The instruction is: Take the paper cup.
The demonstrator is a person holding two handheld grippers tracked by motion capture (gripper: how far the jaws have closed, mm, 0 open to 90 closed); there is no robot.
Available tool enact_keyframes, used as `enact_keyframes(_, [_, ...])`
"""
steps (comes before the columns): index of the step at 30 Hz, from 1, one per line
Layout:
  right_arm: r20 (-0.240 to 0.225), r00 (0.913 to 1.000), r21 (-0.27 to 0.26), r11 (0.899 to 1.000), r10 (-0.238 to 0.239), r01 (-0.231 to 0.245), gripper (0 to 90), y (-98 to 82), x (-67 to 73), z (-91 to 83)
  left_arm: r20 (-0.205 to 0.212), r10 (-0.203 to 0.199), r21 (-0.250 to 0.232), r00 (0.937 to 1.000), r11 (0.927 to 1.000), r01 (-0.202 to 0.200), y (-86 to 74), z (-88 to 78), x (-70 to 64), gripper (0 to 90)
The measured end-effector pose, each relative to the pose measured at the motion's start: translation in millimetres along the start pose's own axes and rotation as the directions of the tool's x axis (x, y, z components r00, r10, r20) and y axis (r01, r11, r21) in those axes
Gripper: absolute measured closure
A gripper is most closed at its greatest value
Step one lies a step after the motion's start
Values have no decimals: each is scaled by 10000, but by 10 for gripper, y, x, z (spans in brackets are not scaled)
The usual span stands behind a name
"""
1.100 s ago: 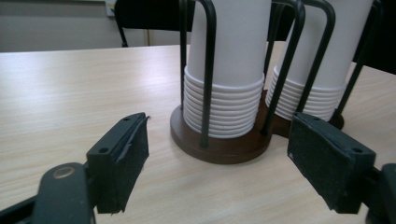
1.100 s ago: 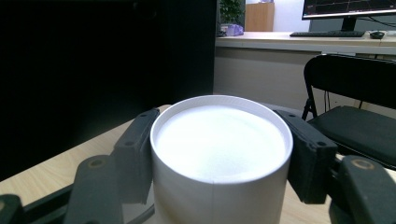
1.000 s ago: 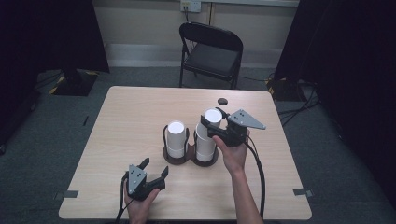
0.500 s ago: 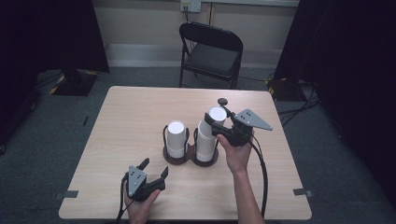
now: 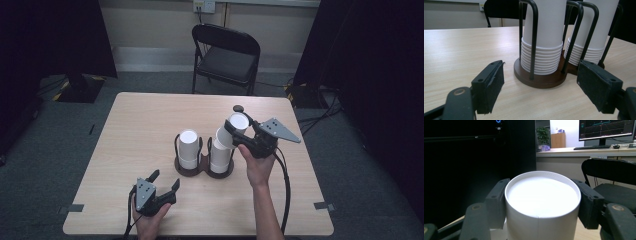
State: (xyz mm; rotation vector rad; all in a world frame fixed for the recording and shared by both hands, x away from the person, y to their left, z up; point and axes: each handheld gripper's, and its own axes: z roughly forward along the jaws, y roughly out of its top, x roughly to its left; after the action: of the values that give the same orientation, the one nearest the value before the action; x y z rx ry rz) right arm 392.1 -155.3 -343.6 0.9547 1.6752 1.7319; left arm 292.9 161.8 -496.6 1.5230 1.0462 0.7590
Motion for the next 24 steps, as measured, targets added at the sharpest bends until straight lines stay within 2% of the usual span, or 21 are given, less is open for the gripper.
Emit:
enact_keyframes(14, [125, 9999, -123, 9999, 76, -74, 353, 3, -44, -137, 93, -10, 27, 10000, 10000, 10, 0, 1, 0, 226])
enact_keyframes(24, [258, 9983, -149, 9986, 517, -514, 353, -45, -75, -291, 214, -19, 52, 9998, 10000, 17, 8, -13, 4, 237])
